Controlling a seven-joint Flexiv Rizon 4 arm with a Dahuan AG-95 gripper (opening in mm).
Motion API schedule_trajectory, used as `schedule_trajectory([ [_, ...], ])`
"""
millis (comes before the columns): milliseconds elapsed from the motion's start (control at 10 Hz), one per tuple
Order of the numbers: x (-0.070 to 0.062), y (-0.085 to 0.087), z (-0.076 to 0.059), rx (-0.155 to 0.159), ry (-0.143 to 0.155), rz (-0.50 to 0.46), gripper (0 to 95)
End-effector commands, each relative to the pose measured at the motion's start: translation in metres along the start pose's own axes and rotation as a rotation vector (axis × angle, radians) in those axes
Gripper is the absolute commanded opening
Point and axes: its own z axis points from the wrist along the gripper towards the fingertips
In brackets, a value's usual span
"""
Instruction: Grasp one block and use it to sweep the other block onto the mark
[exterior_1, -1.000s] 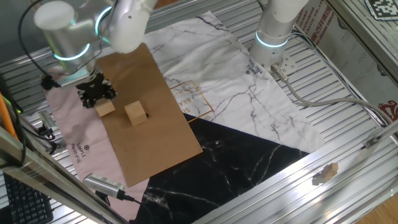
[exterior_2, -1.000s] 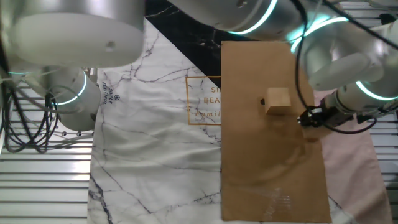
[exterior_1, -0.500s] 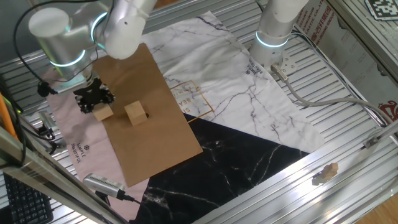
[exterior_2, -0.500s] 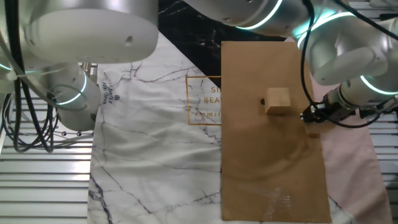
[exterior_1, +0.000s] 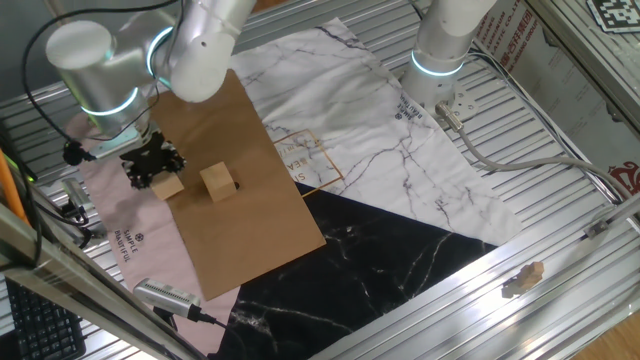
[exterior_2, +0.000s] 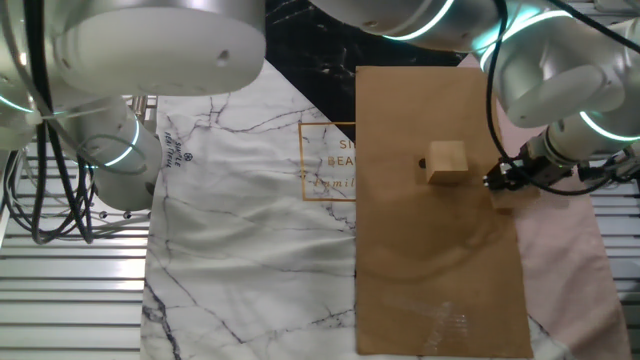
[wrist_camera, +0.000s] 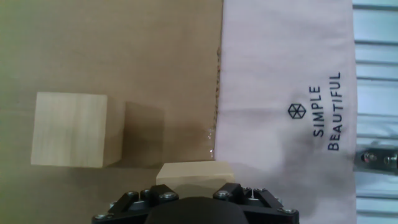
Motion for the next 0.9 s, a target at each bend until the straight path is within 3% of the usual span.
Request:
schedule_trajectory([
  [100,-0.002,0.0,0.0,0.0,-0.004,0.0,0.0],
  [900,-0.019,-0.007,-0.001,-0.005,0.004,0.029,0.0],
])
